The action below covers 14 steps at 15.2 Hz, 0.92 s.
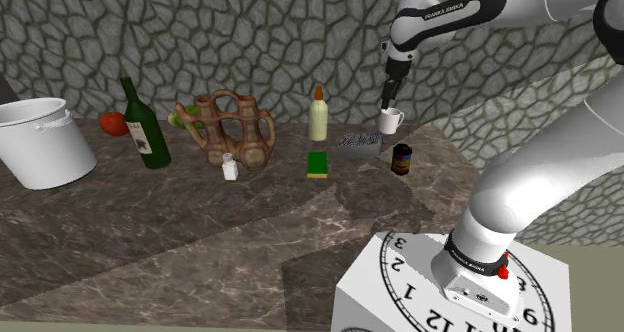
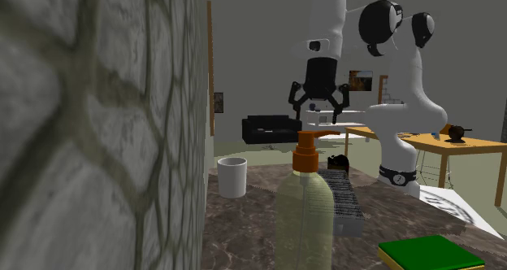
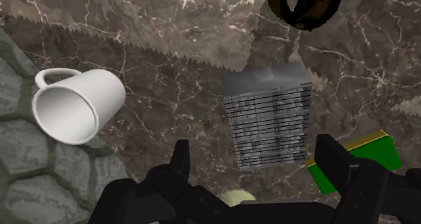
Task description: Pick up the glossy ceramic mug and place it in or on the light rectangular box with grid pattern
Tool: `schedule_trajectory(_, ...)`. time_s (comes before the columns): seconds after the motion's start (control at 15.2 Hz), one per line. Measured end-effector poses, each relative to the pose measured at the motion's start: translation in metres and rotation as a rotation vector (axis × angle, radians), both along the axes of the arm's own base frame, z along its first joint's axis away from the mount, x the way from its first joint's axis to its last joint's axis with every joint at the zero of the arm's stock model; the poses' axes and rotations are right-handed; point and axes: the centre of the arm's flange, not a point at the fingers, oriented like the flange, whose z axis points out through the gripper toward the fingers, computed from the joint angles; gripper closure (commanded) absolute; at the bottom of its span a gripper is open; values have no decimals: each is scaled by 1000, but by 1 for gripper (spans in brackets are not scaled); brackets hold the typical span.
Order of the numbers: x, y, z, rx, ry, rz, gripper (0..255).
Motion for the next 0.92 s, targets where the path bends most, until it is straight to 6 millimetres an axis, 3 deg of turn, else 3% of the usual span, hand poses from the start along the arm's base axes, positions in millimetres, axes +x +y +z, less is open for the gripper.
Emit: schedule_trajectory(0.92,50,-152,-90,-3,28,44,0)
